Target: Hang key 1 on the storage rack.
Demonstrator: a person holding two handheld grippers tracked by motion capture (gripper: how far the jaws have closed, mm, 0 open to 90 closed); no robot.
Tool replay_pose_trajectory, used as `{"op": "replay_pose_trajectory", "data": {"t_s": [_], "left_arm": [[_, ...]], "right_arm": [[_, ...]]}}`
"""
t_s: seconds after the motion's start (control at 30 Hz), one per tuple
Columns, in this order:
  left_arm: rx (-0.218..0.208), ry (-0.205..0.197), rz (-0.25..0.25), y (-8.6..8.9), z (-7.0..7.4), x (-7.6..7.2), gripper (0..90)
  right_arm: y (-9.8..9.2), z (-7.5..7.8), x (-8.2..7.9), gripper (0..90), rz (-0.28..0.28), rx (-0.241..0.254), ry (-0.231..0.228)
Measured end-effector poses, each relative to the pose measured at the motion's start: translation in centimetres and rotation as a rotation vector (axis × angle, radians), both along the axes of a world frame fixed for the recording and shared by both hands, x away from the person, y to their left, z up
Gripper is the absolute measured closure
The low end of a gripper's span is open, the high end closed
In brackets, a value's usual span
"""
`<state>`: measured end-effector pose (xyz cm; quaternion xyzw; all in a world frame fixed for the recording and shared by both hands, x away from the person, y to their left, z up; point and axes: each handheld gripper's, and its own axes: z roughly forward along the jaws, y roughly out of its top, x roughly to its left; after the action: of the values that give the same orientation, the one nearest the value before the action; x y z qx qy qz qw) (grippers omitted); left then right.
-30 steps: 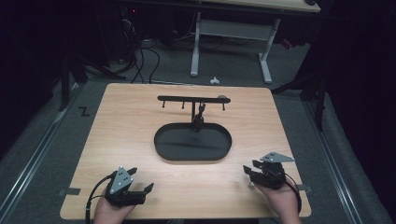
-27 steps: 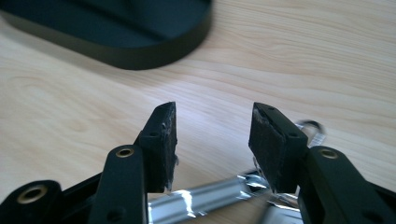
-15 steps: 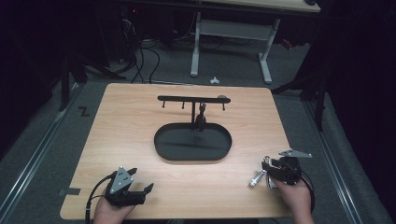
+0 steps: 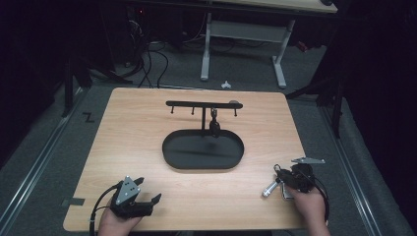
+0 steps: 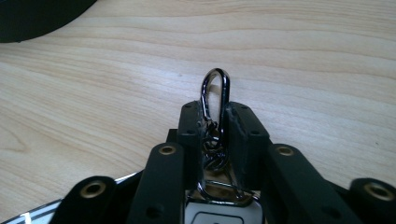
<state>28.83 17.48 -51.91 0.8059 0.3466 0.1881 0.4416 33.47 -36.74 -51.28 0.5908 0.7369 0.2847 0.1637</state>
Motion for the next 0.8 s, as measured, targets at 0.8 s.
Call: {"op": "replay_pose_trajectory", "data": {"t_s": [0.8], "left_arm": [[-0.002,0.011,0.015,0.1,0.0,-0.2,16.7]], "right_arm": [[1.2,0.2,0.6,86.1,0.083,-0.026,0.032]]}}
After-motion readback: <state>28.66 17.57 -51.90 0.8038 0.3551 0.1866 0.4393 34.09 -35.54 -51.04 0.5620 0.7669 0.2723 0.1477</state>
